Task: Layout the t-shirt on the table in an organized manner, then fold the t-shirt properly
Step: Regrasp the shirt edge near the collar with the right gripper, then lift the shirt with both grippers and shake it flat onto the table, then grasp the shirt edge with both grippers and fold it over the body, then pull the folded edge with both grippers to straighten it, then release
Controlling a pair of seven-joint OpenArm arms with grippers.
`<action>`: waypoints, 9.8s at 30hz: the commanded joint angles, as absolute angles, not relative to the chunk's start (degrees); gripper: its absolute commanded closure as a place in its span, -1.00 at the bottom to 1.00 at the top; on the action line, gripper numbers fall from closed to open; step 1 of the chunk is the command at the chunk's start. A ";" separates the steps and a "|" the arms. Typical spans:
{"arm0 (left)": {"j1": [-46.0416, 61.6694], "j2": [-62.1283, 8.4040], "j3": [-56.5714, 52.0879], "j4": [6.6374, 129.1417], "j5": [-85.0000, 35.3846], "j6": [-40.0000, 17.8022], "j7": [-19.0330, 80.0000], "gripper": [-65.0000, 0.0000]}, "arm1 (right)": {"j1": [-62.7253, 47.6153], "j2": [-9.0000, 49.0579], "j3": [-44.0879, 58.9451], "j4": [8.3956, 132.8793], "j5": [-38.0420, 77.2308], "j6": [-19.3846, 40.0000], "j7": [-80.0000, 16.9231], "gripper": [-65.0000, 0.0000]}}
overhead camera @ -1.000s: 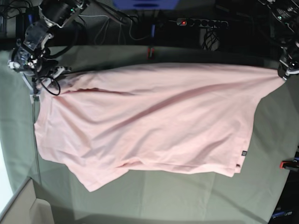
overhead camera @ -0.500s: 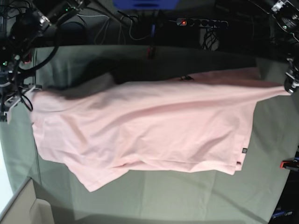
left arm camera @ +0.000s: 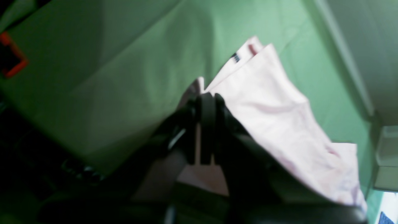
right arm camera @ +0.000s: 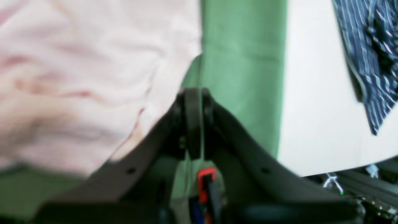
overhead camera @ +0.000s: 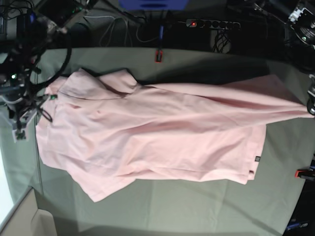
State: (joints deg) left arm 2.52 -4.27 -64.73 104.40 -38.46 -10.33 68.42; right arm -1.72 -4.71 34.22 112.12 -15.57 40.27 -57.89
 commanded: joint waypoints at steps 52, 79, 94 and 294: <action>2.51 -4.79 -65.01 105.01 -38.37 -10.24 67.47 0.99 | 0.75 -4.00 36.35 104.40 -3.65 40.00 -60.62 1.00; -19.38 -5.23 -45.05 105.01 -38.37 -9.80 67.12 0.99 | 27.65 10.77 35.21 104.40 1.27 40.00 -65.19 1.00; -58.59 -5.23 -28.97 77.67 -27.47 -6.73 60.70 0.99 | 62.73 21.49 26.15 73.45 1.63 40.00 -60.18 1.00; -7.43 -16.40 -35.74 60.97 -37.32 -7.16 38.73 -0.09 | 22.37 15.25 33.27 73.27 16.66 40.00 -54.90 1.00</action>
